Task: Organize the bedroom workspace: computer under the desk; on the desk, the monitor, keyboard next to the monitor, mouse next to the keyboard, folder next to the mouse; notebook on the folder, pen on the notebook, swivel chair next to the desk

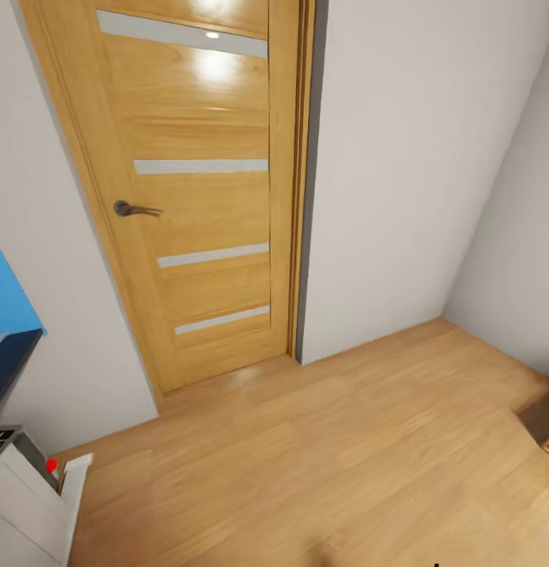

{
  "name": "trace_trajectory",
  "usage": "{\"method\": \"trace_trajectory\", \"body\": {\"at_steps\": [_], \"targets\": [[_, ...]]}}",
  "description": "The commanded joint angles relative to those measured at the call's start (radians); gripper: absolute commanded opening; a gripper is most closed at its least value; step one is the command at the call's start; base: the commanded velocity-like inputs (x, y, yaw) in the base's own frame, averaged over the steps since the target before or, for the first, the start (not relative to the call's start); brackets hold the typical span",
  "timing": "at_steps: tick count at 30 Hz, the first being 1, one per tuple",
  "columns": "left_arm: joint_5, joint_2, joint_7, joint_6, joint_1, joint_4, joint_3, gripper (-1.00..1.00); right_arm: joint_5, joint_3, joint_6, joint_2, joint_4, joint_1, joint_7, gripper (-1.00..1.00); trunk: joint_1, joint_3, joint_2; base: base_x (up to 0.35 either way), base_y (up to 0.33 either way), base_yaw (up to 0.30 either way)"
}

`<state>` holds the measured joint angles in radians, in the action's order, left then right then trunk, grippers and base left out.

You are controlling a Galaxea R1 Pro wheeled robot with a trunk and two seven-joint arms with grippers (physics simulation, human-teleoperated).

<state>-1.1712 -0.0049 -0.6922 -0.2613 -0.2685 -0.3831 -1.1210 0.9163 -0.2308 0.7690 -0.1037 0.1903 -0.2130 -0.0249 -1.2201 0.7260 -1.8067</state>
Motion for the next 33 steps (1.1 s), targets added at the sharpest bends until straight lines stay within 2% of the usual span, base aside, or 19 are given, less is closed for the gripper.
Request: {"method": "trace_trajectory", "body": {"at_steps": [1,10,11,12,13,14,15,16,17,18,21,23,25,29,33], "targets": [[-0.009,0.000,-0.004,-0.006,-0.001,0.000,-0.008,1.00,0.004,-0.008,0.003,-0.001,0.000,0.000,-0.003,1.00,0.000,0.001,0.000,0.300,-0.156,0.264],[-0.008,0.004,-0.004,-0.019,-0.001,-0.001,0.000,1.00,-0.001,-0.008,0.003,-0.001,0.000,0.000,-0.003,1.00,0.000,0.005,0.000,0.300,-0.155,0.264],[-0.007,0.006,-0.004,-0.065,-0.001,-0.005,0.022,1.00,-0.003,-0.009,0.003,0.000,0.000,0.000,-0.003,1.00,0.000,0.005,0.000,0.293,-0.128,0.262],[-0.006,0.013,-0.004,-0.158,-0.001,-0.019,0.047,1.00,-0.005,-0.011,0.007,0.002,0.000,0.000,-0.003,1.00,0.000,0.006,0.000,0.293,-0.108,0.260],[-0.006,0.017,-0.004,-0.171,-0.001,-0.025,0.051,1.00,-0.006,-0.011,0.009,0.002,0.000,0.000,-0.003,1.00,0.000,0.006,0.000,0.294,-0.105,0.260],[-0.006,0.038,-0.005,-0.195,-0.001,-0.061,0.056,1.00,-0.007,-0.012,0.023,0.003,0.001,0.000,-0.003,1.00,0.000,0.007,0.000,0.295,-0.105,0.258],[-0.007,0.078,-0.006,-0.207,-0.001,-0.130,0.057,1.00,-0.008,-0.012,0.060,0.004,0.001,0.000,-0.002,1.00,0.000,0.008,0.000,0.288,-0.112,0.248],[-0.008,0.099,-0.007,-0.209,-0.001,-0.161,0.055,1.00,-0.008,-0.012,0.078,0.005,0.000,0.000,-0.002,1.00,0.000,0.009,0.000,0.282,-0.121,0.245],[-0.012,0.172,-0.007,-0.212,-0.001,-0.277,0.048,1.00,-0.009,-0.012,0.138,0.009,-0.004,0.000,-0.001,1.00,0.000,0.009,0.000,0.260,-0.160,0.232],[-0.014,0.193,-0.007,-0.211,-0.001,-0.312,0.044,1.00,-0.009,-0.012,0.155,0.013,-0.010,0.000,0.000,1.00,0.000,0.010,0.000,0.253,-0.172,0.228],[-0.019,0.218,-0.008,-0.200,-0.001,-0.353,0.037,1.00,-0.010,-0.013,0.179,0.019,-0.023,0.000,0.000,1.00,0.000,0.013,0.000,0.247,-0.188,0.224],[-0.021,0.224,-0.009,-0.180,-0.001,-0.363,0.035,1.00,-0.016,-0.012,0.189,0.024,-0.028,0.000,0.000,1.00,0.000,0.015,0.000,0.234,-0.220,0.219],[-0.022,0.221,-0.009,-0.154,0.000,-0.351,0.033,1.00,-0.041,-0.012,0.213,0.031,-0.031,0.000,0.000,1.00,0.000,0.016,0.000,0.205,-0.264,0.219],[-0.022,0.178,-0.009,-0.138,0.000,-0.280,0.034,1.00,-0.090,-0.011,0.273,0.052,-0.067,0.000,0.000,1.00,0.000,0.020,0.000,0.174,-0.295,0.229],[-0.021,0.142,-0.008,-0.135,0.000,-0.224,0.035,1.00,-0.116,-0.011,0.278,0.058,-0.083,0.000,0.000,1.00,0.000,0.023,0.000,0.158,-0.306,0.242]]}}
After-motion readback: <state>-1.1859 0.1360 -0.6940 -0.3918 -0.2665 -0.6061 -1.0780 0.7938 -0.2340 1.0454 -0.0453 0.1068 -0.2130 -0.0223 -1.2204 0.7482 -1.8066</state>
